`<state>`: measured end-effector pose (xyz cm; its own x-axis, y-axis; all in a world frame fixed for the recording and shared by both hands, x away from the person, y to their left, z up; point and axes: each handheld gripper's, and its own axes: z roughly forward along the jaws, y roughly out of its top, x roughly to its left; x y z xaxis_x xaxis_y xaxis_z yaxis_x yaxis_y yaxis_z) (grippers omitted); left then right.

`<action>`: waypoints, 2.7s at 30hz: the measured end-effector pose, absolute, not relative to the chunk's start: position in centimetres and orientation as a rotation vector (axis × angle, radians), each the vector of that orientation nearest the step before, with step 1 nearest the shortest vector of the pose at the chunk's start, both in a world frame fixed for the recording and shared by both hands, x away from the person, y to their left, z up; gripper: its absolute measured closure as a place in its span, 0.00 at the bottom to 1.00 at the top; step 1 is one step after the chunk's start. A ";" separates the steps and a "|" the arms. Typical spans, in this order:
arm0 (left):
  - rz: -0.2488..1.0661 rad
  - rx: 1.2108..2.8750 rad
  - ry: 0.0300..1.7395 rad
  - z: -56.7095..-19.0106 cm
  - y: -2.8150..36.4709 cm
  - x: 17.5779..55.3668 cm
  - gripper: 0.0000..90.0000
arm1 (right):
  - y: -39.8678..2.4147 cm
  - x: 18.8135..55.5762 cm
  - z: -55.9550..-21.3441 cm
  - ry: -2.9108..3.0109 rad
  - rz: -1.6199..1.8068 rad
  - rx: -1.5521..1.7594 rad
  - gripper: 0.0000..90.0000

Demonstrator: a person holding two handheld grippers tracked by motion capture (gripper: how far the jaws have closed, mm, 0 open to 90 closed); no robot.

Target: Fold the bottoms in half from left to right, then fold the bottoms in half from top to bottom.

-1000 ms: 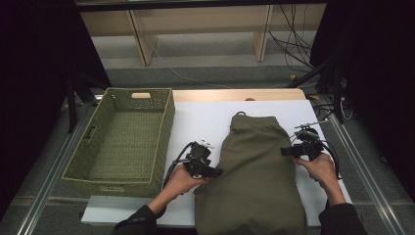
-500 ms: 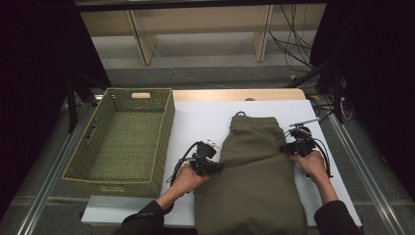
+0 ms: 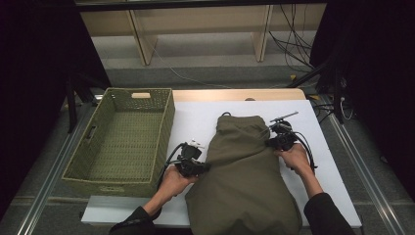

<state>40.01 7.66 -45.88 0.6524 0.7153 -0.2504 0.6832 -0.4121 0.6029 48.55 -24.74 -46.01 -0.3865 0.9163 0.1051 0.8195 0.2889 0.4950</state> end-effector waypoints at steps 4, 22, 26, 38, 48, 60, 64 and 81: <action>0.058 2.165 1.087 -46.1 7.7 40.1 0.95 | -25.0 48.3 -45.7 2.321 0.717 1.614 0.90; 0.047 2.168 1.077 -46.1 7.3 40.5 0.70 | -28.0 47.9 -44.7 2.170 0.766 1.623 0.78; 0.070 2.135 1.104 -45.3 7.4 40.9 0.54 | -28.6 47.2 -44.1 2.167 0.812 1.618 0.64; 0.146 2.070 1.151 -43.5 6.7 42.4 0.38 | -28.5 46.0 -43.7 2.197 0.860 1.588 0.45; 0.169 2.042 1.155 -42.4 6.3 43.6 0.29 | -27.5 45.5 -43.6 2.236 0.917 1.534 0.32; 0.126 2.040 1.258 -43.1 4.9 47.1 0.25 | -26.8 45.6 -43.8 2.257 0.925 1.522 0.30; 0.134 2.065 1.276 -43.5 4.1 48.2 0.28 | -26.9 45.7 -43.8 2.260 0.919 1.520 0.30; 0.061 2.110 1.335 -45.9 2.8 50.7 0.71 | -27.3 46.0 -43.7 2.254 0.886 1.542 0.31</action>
<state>50.72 2.82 -45.89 0.4846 0.8275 -0.2837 0.7981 -0.2856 0.5305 46.01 -27.31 -43.71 -0.3970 0.9105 0.1158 0.7455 0.2463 0.6194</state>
